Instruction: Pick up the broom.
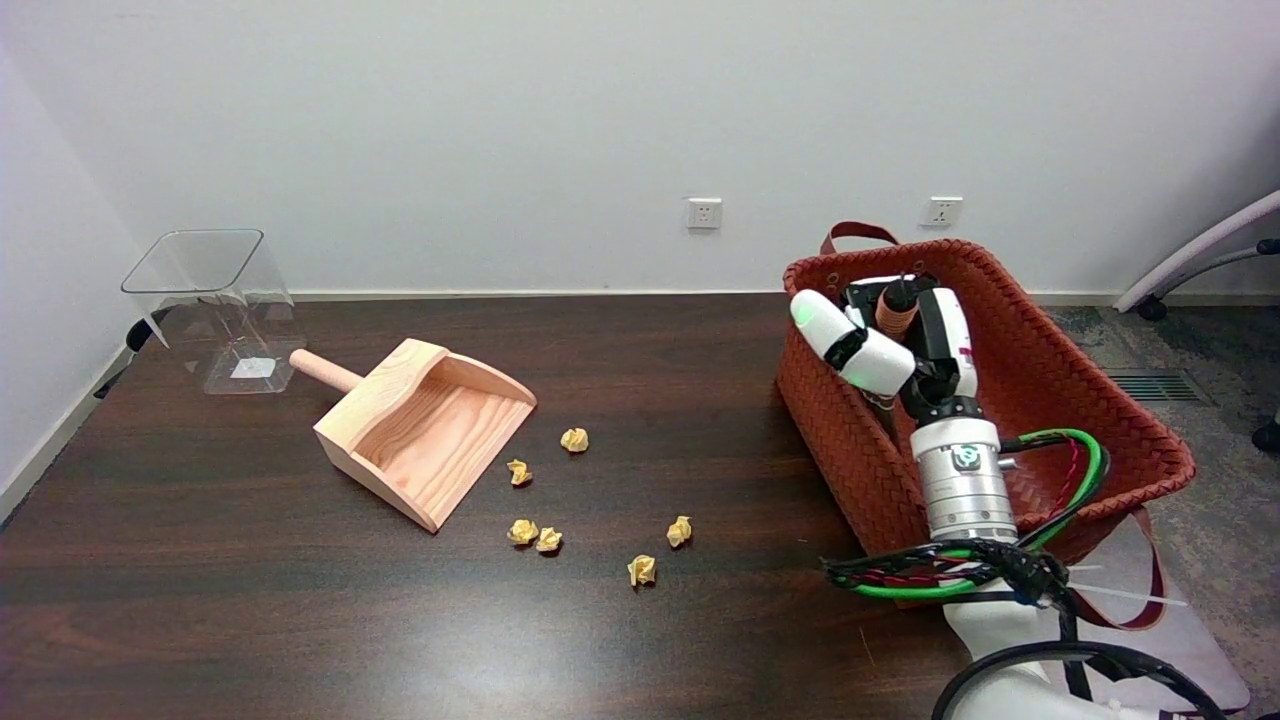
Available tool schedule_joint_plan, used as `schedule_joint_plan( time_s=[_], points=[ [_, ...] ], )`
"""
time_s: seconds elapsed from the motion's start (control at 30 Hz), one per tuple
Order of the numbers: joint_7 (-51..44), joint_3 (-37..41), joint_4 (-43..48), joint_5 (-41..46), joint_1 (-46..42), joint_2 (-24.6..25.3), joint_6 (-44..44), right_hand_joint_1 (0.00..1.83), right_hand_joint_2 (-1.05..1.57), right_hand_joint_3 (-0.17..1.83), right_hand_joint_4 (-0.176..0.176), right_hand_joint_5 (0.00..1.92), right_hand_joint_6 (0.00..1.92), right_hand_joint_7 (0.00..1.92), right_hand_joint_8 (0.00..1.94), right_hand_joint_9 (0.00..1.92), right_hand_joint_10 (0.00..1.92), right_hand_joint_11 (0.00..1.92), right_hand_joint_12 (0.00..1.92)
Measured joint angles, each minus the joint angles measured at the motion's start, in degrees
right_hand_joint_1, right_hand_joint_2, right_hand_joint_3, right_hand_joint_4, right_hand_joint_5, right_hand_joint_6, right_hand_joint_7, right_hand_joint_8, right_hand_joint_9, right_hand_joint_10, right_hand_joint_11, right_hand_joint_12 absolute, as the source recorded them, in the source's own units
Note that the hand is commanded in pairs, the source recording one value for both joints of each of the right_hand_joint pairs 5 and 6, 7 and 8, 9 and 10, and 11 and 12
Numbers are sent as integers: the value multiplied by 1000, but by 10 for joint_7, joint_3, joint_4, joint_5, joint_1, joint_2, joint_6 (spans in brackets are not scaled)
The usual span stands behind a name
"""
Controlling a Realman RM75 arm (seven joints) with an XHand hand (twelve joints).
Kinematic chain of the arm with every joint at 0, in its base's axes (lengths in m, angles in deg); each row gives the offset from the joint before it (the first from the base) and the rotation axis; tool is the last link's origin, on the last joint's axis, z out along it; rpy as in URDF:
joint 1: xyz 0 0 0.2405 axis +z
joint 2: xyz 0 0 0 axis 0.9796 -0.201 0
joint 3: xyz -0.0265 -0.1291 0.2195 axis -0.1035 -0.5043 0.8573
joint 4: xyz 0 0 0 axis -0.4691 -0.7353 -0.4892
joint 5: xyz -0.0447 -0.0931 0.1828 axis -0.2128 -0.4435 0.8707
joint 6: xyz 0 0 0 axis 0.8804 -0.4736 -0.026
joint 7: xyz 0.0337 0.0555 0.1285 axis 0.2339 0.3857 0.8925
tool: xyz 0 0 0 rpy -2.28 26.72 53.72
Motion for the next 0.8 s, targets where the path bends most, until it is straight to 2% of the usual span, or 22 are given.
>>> schedule_joint_plan(
  time_s=[0.2,0.33,0.5,0.67,0.8],
  points=[
    [-26,0,-13,-4,0,0,0,1103,528,818,0,1920,1920,1920,1920,1920,1920,1920,1920],
    [-58,0,-23,-8,0,0,0,1172,884,753,0,1920,1920,1920,1920,1920,1920,1920,1920],
    [-104,4,-36,-18,1,0,2,1195,1370,927,0,1920,1920,1920,1920,1920,1920,1920,1920],
    [-145,11,-53,-26,1,0,5,1174,1492,966,0,1920,1920,1920,1920,1920,1920,1920,1920],
    [-173,19,-68,-32,1,0,12,1178,1507,1089,0,1920,1920,1920,1920,1920,1920,1920,1920]
  ],
)
